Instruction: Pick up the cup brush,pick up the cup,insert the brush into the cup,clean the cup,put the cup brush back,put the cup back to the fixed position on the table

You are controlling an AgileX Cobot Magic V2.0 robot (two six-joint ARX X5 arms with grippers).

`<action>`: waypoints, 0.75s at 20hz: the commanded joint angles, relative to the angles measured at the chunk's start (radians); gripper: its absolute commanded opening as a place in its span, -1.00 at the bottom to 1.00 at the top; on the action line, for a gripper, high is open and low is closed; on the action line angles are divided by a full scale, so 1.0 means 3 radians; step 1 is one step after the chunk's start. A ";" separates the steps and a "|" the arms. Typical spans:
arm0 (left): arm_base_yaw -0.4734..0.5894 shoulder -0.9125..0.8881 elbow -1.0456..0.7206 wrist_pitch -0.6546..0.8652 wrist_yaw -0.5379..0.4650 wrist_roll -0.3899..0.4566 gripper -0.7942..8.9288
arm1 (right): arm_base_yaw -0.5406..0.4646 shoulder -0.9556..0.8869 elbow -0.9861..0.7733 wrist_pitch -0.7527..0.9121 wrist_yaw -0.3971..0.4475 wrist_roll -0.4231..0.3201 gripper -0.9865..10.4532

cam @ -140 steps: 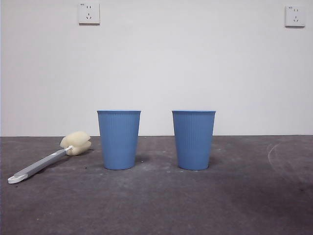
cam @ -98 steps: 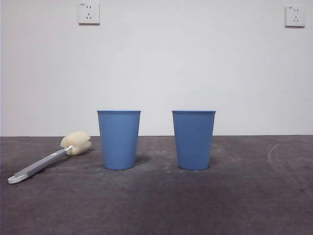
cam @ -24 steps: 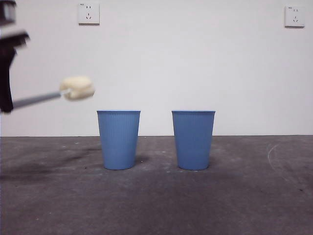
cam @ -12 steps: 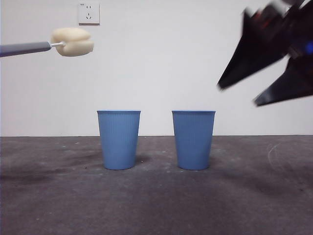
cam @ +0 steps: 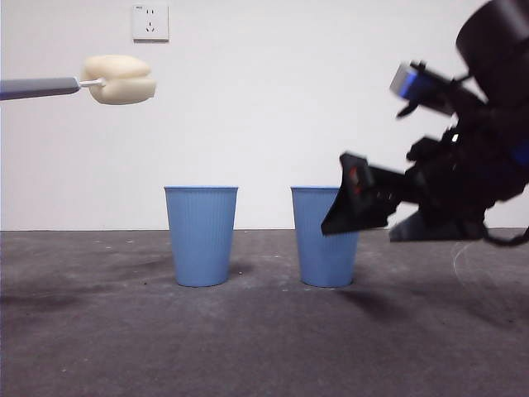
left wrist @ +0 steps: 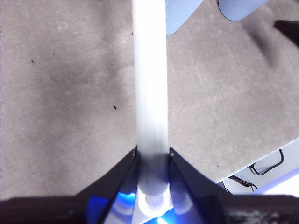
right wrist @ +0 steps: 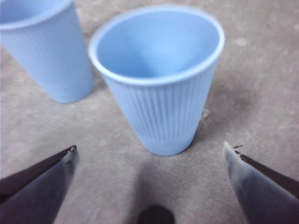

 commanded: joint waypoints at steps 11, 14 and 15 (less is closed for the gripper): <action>0.0008 -0.0009 -0.0031 0.0008 0.0009 0.0084 -0.85 | 0.0004 0.0874 0.0153 0.0946 0.0036 0.0125 0.16; 0.0008 -0.0009 -0.0031 0.0008 0.0009 0.0103 -0.85 | 0.0004 0.1015 0.0270 0.1005 0.0036 0.0131 0.16; 0.0008 -0.0009 -0.0031 0.0008 0.0009 0.0104 -0.85 | 0.0004 0.1049 0.0308 0.1005 0.0037 0.0149 0.16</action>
